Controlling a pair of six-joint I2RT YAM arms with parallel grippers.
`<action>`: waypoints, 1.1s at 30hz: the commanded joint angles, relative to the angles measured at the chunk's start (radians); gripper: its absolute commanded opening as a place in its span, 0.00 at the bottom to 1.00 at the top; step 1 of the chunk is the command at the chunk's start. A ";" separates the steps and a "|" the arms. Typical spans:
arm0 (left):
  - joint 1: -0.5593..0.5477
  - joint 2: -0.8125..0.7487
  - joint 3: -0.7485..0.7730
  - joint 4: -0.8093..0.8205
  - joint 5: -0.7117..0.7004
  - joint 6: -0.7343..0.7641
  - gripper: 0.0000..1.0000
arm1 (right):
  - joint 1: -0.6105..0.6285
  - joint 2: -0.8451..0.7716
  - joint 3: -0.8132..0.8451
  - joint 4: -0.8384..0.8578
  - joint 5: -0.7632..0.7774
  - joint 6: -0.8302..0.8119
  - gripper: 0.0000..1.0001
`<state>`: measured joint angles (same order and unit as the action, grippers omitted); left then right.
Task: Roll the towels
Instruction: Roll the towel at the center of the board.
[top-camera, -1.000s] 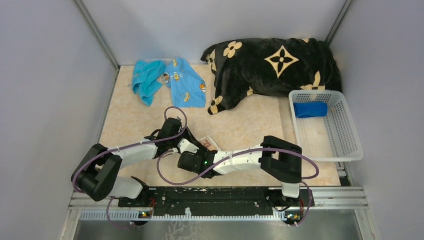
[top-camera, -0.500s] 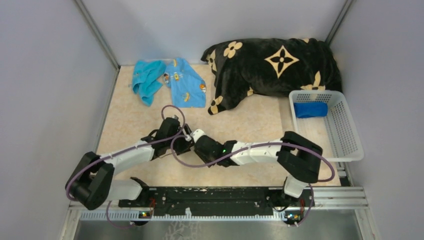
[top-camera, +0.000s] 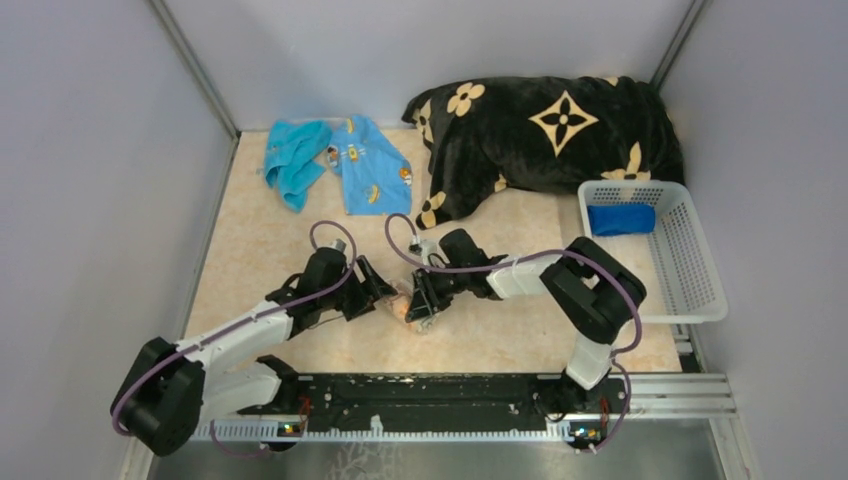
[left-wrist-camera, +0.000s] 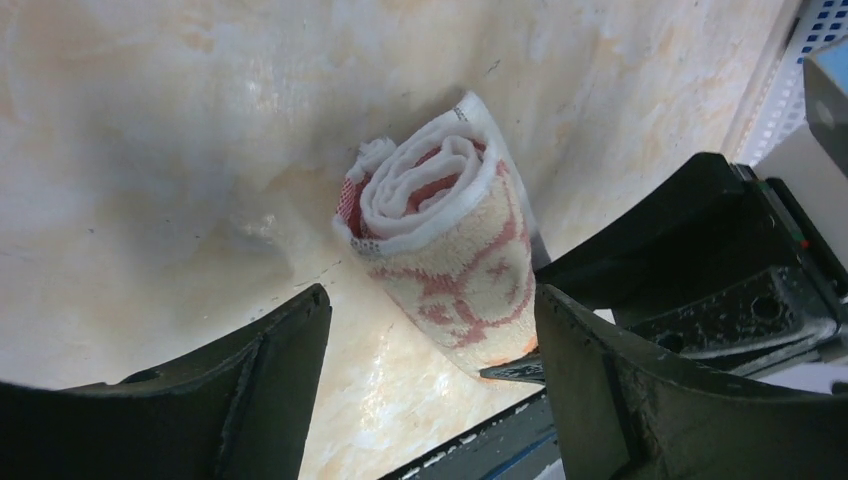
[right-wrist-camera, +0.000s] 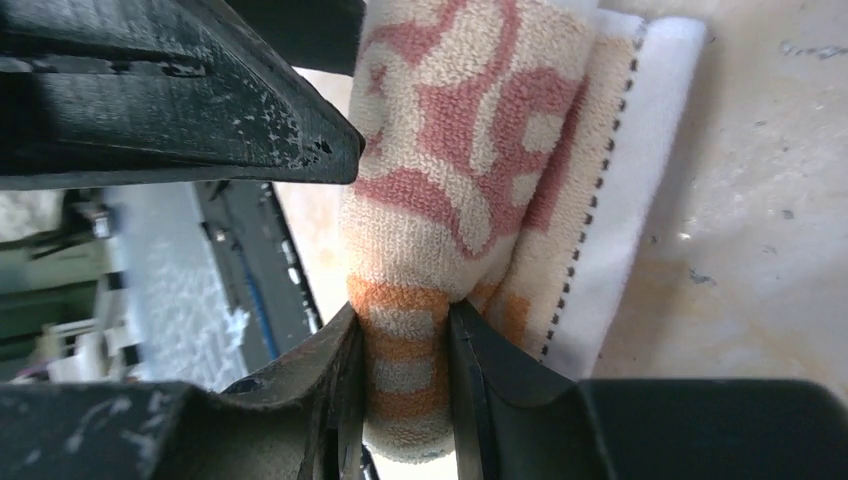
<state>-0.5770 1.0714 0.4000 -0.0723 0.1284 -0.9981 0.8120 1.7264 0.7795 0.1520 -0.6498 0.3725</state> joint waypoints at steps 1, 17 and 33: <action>0.003 0.053 -0.009 0.090 0.076 -0.042 0.80 | -0.051 0.107 -0.066 0.138 -0.284 0.131 0.30; 0.003 0.250 0.001 0.122 0.063 -0.026 0.58 | -0.127 0.216 -0.065 0.198 -0.281 0.226 0.37; -0.001 0.400 0.136 -0.084 0.004 0.136 0.55 | 0.269 -0.260 0.228 -0.564 0.872 -0.194 0.70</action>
<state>-0.5762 1.4158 0.5327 0.0162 0.2317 -0.9501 0.9703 1.5017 0.9024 -0.2409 -0.2092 0.3092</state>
